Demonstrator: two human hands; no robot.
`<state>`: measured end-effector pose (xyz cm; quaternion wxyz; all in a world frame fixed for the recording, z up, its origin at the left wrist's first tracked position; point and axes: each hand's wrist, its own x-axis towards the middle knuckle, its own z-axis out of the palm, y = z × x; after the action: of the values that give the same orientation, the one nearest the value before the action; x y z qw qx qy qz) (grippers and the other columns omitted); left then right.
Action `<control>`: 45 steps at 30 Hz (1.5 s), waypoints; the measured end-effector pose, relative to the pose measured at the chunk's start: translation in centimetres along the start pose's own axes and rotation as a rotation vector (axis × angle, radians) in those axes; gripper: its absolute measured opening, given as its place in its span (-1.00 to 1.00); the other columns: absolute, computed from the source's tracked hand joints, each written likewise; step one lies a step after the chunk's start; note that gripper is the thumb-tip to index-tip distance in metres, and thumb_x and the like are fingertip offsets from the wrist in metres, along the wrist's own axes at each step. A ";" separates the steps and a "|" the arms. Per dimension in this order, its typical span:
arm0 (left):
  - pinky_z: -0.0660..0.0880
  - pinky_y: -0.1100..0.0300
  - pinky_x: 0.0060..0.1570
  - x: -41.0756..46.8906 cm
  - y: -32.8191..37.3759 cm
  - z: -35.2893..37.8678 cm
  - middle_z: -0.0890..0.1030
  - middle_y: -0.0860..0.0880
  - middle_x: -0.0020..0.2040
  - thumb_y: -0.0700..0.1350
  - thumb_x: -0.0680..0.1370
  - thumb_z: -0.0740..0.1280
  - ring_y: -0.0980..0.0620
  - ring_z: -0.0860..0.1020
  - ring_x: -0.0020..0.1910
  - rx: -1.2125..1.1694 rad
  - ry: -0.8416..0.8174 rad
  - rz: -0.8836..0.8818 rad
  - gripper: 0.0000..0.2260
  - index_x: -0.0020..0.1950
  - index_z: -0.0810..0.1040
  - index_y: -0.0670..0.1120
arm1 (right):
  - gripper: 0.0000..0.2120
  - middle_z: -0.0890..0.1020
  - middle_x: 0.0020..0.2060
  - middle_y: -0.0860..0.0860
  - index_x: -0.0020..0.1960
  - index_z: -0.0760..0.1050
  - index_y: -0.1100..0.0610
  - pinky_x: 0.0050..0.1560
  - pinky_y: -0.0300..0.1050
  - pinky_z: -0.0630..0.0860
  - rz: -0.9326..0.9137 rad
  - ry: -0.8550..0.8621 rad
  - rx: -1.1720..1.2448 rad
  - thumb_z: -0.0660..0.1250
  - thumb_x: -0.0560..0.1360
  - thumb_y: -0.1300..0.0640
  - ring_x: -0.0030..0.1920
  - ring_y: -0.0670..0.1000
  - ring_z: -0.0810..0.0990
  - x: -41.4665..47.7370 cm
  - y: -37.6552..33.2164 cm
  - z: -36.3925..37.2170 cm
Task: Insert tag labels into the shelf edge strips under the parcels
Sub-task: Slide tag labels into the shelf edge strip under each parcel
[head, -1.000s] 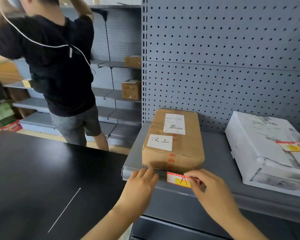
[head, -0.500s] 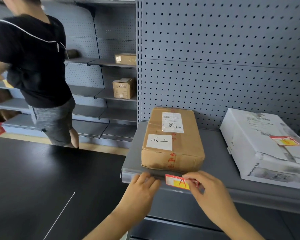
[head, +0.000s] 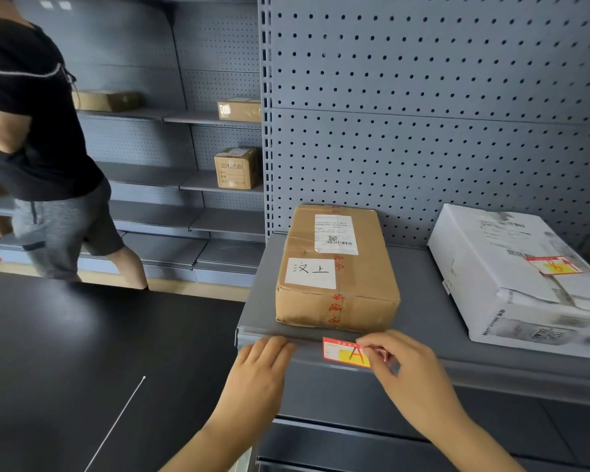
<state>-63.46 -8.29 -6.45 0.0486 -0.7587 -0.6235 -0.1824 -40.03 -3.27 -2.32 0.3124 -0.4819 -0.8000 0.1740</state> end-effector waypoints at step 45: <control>0.33 0.18 -0.19 2.6 1.1 0.4 0.40 0.09 -0.04 -0.15 0.40 0.18 0.06 0.43 -0.17 -0.185 0.197 0.147 -0.80 0.00 0.38 0.05 | -0.86 0.51 -0.03 -0.20 0.02 0.55 -0.08 0.01 -0.30 0.40 -0.188 0.021 -0.232 0.31 0.48 0.09 0.03 -0.17 0.40 1.5 -1.5 2.0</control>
<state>-61.89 -6.01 -5.81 0.0526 -0.7819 -0.5393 -0.3084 -42.88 -2.61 -2.44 0.2777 -0.4395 -0.8530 0.0452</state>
